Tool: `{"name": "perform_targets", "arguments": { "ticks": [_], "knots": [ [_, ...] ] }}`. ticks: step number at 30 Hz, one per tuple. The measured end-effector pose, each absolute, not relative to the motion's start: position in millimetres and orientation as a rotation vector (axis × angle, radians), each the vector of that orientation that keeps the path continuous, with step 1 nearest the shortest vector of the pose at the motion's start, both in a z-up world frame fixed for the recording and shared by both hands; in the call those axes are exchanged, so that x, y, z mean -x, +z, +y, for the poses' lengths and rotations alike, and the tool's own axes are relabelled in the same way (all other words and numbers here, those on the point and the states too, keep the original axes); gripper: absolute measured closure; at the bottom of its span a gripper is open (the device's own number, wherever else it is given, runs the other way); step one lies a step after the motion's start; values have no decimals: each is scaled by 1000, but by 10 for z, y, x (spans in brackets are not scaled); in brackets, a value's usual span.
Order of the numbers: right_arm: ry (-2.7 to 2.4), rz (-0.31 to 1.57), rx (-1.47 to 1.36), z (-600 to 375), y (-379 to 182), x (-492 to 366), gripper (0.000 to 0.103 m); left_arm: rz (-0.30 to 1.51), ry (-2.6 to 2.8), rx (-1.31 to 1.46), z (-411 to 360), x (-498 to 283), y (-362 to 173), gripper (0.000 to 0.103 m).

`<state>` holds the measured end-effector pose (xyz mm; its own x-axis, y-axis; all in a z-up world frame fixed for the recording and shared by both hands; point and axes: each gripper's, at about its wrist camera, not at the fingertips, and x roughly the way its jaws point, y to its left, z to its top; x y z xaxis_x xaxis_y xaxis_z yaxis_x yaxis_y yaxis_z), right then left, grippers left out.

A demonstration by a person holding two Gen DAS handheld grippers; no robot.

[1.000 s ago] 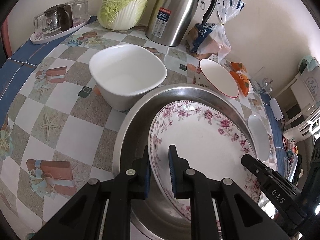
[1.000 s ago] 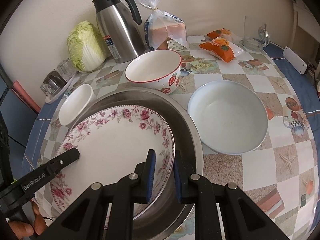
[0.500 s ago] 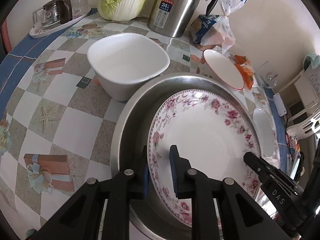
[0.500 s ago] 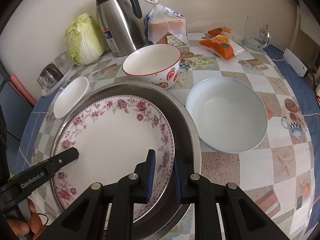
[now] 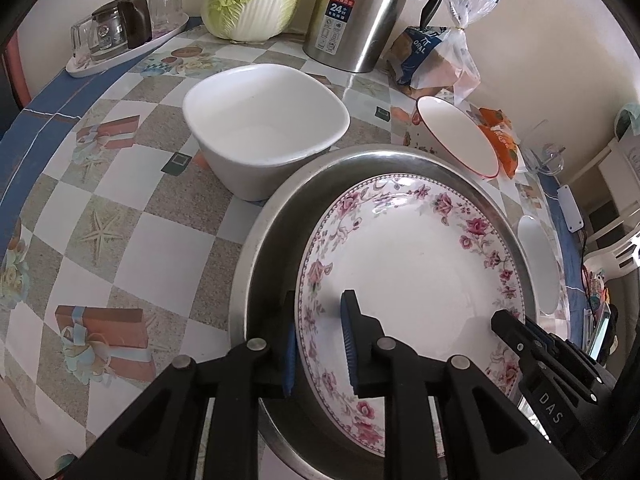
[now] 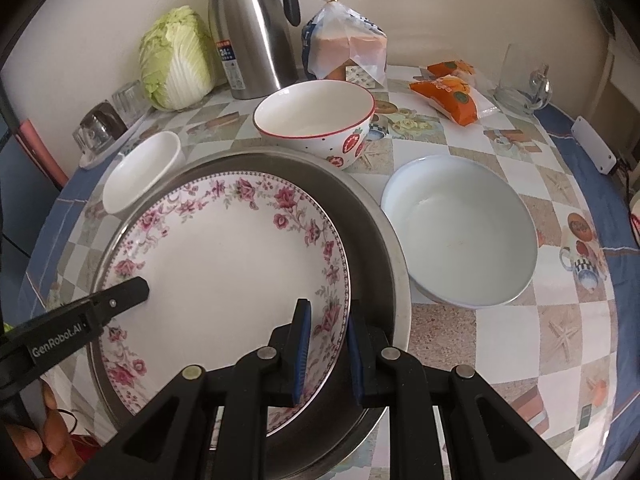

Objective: Organize plates and bowls
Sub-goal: 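Lower the pink-floral plate into the steel basin with both tools, then open both tools to release the plate rim inside the basin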

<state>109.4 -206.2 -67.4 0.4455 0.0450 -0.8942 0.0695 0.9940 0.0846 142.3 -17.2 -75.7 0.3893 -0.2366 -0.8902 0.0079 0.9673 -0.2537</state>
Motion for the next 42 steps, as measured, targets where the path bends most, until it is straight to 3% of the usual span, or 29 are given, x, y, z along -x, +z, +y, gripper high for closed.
{"name": "perform_targets", "arguments": {
  "ticks": [17, 33, 39, 42],
  "knots": [
    [-35, 1104, -39, -1997, -655, -1089, 83, 1158, -140, 203, -178, -1422, -756, 82],
    [-72, 985, -57, -2109, -383, -1012, 83, 1070, -108, 110, -246, -1350, -555, 80],
    [-51, 932, -59, -2083, -271, -969, 83, 1044, -121, 105, -304, -1319, -473, 66],
    [-42, 932, -42, -2047, -269, -966, 83, 1036, -116, 95, -323, -1302, -446, 52]
  ]
}}
